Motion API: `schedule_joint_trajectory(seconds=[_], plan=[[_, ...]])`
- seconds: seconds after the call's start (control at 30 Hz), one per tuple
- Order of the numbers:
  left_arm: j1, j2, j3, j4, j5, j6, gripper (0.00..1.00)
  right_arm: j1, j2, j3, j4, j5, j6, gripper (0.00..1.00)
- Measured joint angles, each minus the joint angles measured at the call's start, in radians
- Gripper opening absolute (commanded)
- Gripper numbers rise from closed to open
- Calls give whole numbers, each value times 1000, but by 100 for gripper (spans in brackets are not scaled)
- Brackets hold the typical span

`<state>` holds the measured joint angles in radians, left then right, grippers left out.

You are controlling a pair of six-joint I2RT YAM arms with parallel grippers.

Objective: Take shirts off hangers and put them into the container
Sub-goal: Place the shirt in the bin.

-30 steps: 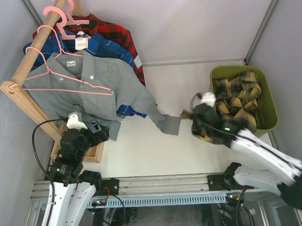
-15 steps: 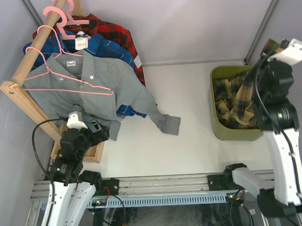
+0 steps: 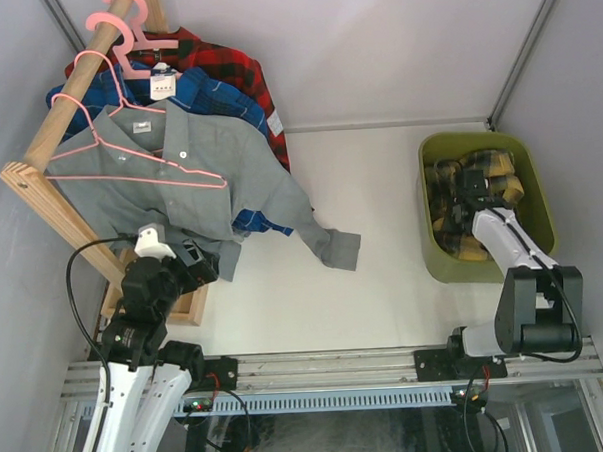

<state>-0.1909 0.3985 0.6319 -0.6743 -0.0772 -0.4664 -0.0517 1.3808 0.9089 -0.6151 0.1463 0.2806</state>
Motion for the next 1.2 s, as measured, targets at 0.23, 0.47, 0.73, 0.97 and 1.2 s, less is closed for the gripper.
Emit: schedule_joint_trajectory(seconds=[0.23,0.47,0.73,0.97,1.2], plan=[[0,17,0,0,1,0,100,-22,-66,195,-122,-116,-30,54],[0,20,0,0,1,0,100,-25,-336,367,-174,-171,-47,53],[0,20,0,0,2,0,100,-21,-546,102,-220,-201,74,32],[0,28,0,0,2,0,100,-20,-447,-102,-198,-209,124,41],[0,26,0,0,1,0,100,17,-391,-13,-195,-232,116,54]])
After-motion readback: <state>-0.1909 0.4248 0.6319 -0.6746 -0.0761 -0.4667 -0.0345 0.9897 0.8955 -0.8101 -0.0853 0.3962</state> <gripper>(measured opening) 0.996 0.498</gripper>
